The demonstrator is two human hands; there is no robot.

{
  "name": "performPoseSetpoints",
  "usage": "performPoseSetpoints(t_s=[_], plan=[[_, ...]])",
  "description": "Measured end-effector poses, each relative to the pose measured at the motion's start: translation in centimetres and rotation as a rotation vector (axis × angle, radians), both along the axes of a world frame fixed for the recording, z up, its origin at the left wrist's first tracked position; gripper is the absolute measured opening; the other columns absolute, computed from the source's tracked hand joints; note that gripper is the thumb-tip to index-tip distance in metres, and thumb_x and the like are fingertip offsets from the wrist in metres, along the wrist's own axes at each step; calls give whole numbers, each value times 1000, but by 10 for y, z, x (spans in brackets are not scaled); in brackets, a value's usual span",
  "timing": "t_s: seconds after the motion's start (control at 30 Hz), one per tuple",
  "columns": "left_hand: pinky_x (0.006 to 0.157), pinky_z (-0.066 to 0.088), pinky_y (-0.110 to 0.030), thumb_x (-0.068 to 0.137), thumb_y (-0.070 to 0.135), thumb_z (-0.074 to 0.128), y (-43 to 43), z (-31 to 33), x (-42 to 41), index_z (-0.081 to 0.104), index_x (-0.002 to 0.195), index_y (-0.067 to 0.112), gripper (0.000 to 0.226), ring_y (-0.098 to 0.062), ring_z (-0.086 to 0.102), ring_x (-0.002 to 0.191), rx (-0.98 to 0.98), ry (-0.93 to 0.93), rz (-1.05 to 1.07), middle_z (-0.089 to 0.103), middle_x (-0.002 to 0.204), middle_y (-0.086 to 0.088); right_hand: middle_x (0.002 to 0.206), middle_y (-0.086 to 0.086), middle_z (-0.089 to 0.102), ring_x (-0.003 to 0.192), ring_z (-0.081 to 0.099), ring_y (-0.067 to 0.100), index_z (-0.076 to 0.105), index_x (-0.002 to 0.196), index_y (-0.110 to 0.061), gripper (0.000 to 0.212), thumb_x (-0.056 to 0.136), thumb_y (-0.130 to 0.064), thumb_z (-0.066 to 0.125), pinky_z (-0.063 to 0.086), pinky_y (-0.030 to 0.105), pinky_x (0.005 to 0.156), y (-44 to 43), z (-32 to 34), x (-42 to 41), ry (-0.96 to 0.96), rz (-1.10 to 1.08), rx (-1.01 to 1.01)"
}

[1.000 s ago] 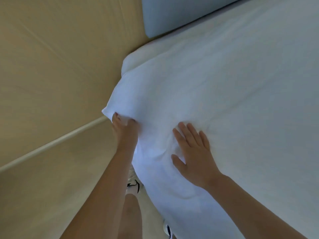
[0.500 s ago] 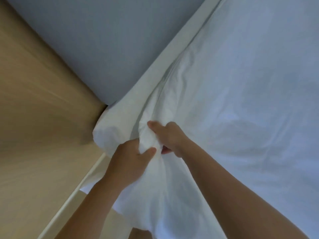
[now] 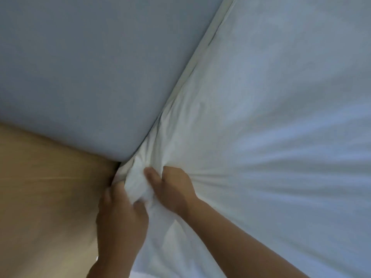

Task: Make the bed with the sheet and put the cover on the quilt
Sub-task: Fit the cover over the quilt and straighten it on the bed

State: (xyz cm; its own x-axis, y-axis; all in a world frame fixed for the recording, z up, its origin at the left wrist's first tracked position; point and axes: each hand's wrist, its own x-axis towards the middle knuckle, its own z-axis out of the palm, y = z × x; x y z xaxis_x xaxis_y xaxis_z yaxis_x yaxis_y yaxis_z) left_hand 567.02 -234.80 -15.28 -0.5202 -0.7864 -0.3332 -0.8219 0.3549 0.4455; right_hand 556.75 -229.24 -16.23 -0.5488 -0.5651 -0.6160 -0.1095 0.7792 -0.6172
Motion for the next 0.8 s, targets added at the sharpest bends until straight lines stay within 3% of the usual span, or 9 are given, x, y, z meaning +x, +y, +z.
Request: performPoseSetpoints(t_s=[0.07, 0.13, 0.23, 0.33, 0.4, 0.47, 0.57, 0.7, 0.8], plan=[[89, 43, -47, 79, 6, 55, 8, 2, -24, 51, 124, 1, 45, -36, 48, 108, -109, 180, -72, 50, 121, -22, 74, 4, 58, 72, 56, 17, 47, 65, -13, 45, 98, -44, 39, 41, 28, 70, 11, 7, -9, -126, 8, -123], [94, 41, -47, 76, 7, 49, 18, 11, -57, 54, 123, 0, 47, -33, 49, 113, -174, 318, -246, 54, 123, -21, 70, -5, 56, 65, 52, 6, 52, 75, -13, 31, 98, -32, 43, 40, 18, 64, 35, 18, -30, -202, -121, -252], [105, 33, -48, 86, 16, 41, 24, 19, -122, 51, 132, 3, 49, -37, 44, 128, -162, 313, -508, 47, 137, -21, 81, -4, 58, 77, 55, 11, 55, 90, -15, 5, 92, -17, 50, 41, 22, 70, 80, 27, -88, 154, -293, -280], [117, 8, -38, 99, 34, 34, 22, 18, -202, 18, 150, 23, 54, -22, 4, 147, -181, 105, -647, 7, 159, -4, 116, 2, 53, 110, 48, 18, 54, 119, -13, 29, 91, -17, 56, 31, 19, 87, 115, 32, -160, 461, -312, -162], [117, 4, -41, 99, 44, 31, 23, 14, -251, 9, 151, 28, 58, -21, -5, 146, -259, 15, -722, -5, 160, -2, 139, 5, 44, 128, 37, 23, 45, 134, -12, 47, 92, -29, 55, 26, 24, 98, 129, 29, -206, 566, -252, -50], [116, 3, -46, 98, 48, 29, 29, 13, -298, 7, 151, 31, 60, -23, -9, 146, -303, -12, -781, -9, 159, -2, 153, 4, 28, 141, 22, 23, 33, 144, -17, 64, 89, -47, 44, 19, 31, 110, 136, 23, -246, 629, -158, 71], [116, -1, -49, 96, 55, 25, 29, 1, -358, 5, 150, 33, 62, -22, -10, 146, -349, -66, -826, -9, 159, -1, 160, 0, 6, 147, 3, 20, 15, 150, -22, 69, 92, -52, 38, 8, 37, 116, 141, 12, -292, 644, -91, 180], [116, 5, -50, 90, 66, 11, -2, -38, -367, -6, 150, 28, 73, -29, 0, 145, -177, -261, -394, -4, 159, -7, 160, -3, -2, 147, -4, 19, 9, 151, -25, 82, 76, -59, 17, 4, 41, 116, 147, 3, -328, 650, 20, 207], [117, 9, -46, 97, 50, 12, 2, -45, -377, -2, 151, 14, 66, -31, 4, 145, -316, -170, -444, 2, 158, -14, 160, -5, -9, 146, -11, 17, 2, 151, -29, 92, 66, -65, -2, -2, 42, 116, 153, -8, -352, 654, 80, 194]])
